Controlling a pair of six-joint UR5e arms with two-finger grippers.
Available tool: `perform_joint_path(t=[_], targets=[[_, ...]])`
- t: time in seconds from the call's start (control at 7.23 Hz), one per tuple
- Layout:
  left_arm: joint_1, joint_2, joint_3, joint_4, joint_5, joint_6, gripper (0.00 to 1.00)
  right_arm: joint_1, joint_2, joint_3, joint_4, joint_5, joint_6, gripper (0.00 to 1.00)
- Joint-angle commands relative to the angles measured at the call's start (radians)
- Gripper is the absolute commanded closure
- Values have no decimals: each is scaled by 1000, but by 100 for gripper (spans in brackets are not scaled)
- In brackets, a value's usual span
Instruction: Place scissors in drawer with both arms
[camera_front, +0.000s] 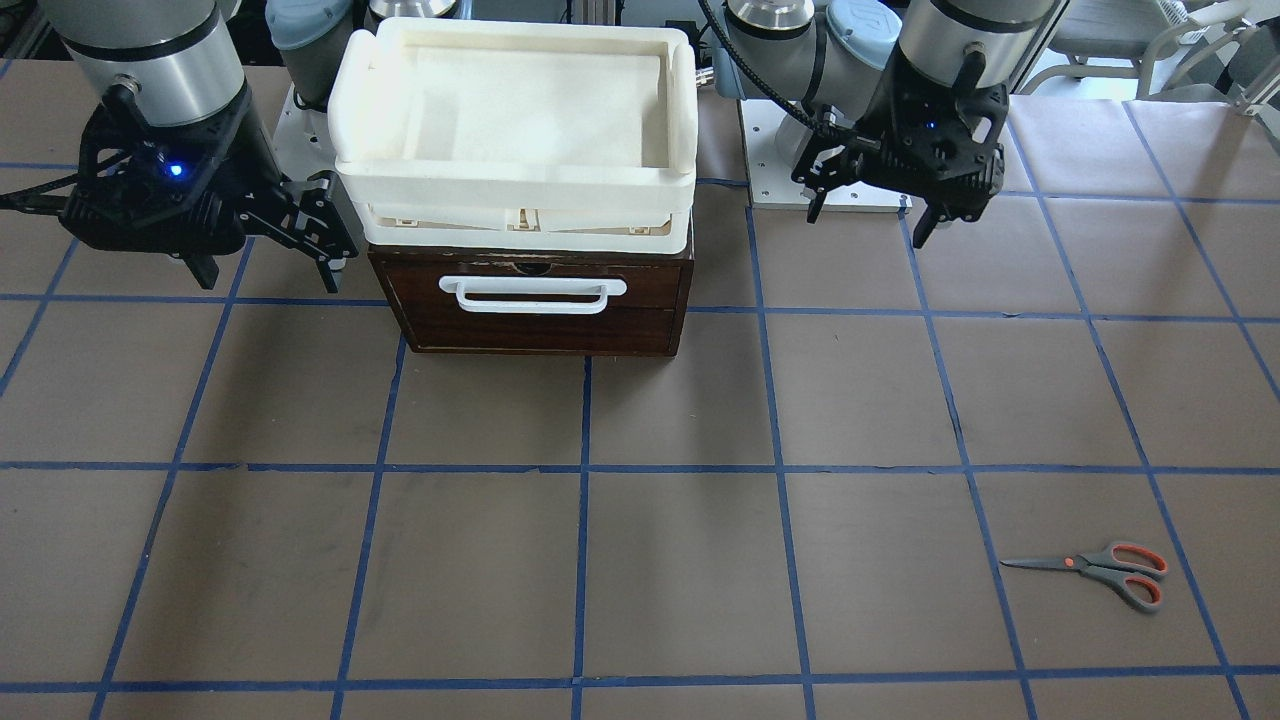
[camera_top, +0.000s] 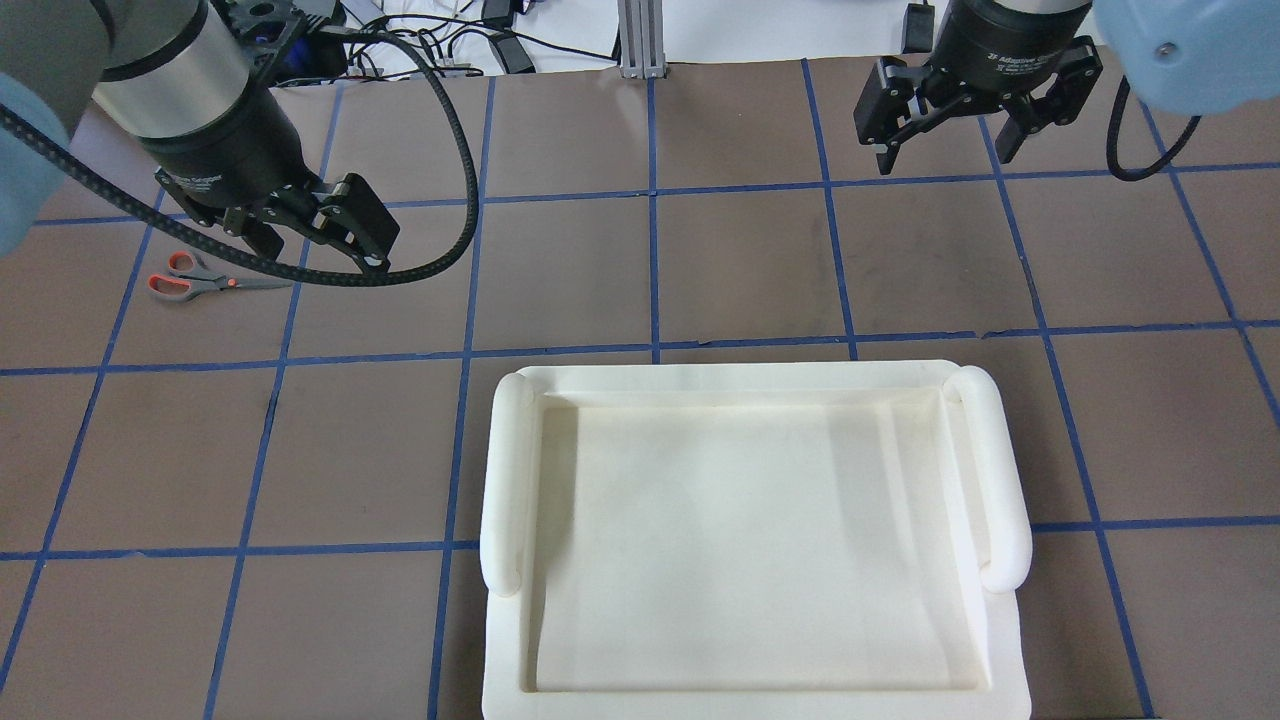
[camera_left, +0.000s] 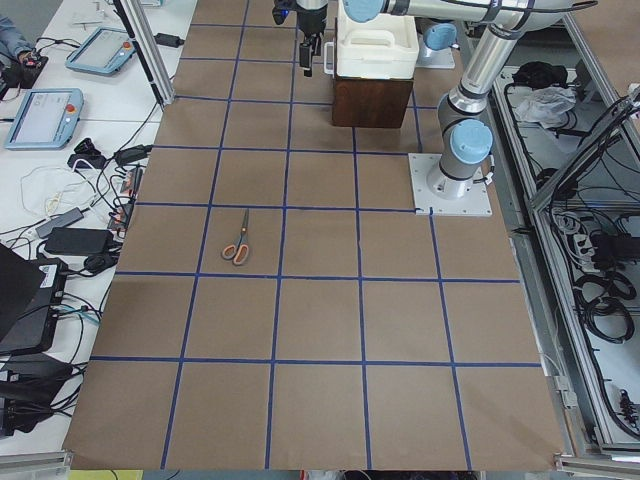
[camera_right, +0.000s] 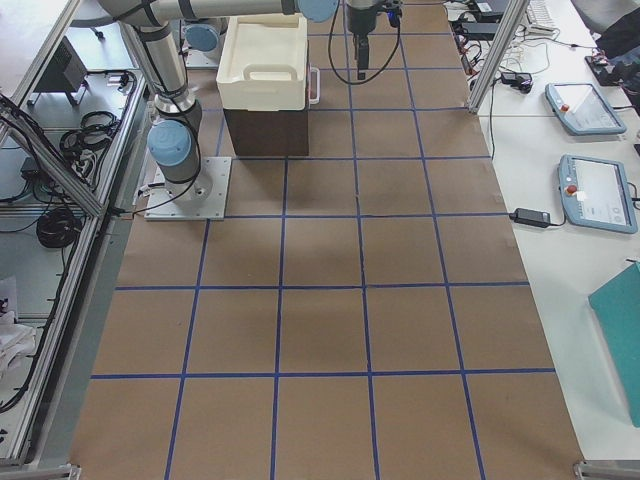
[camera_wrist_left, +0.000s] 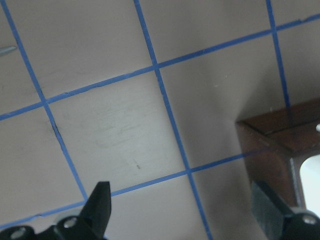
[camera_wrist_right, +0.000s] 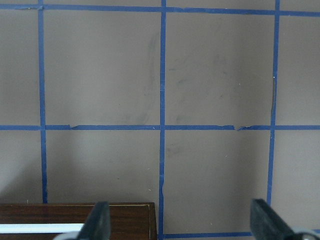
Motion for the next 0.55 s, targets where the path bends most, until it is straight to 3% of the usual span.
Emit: perform_joint_path(t=[0.0, 0.14, 0.28, 0.42], targets=[[39, -86, -11, 42, 69, 266, 0, 3, 8, 2, -9, 5, 219, 0], [39, -117, -4, 183, 97, 260, 0, 5, 18, 26, -3, -3, 426, 0], [42, -129, -13, 216, 94, 284, 0, 8, 25, 33, -13, 6, 614, 0], [48, -163, -36, 215, 155, 428, 0, 16, 49, 34, -50, 12, 834, 0]])
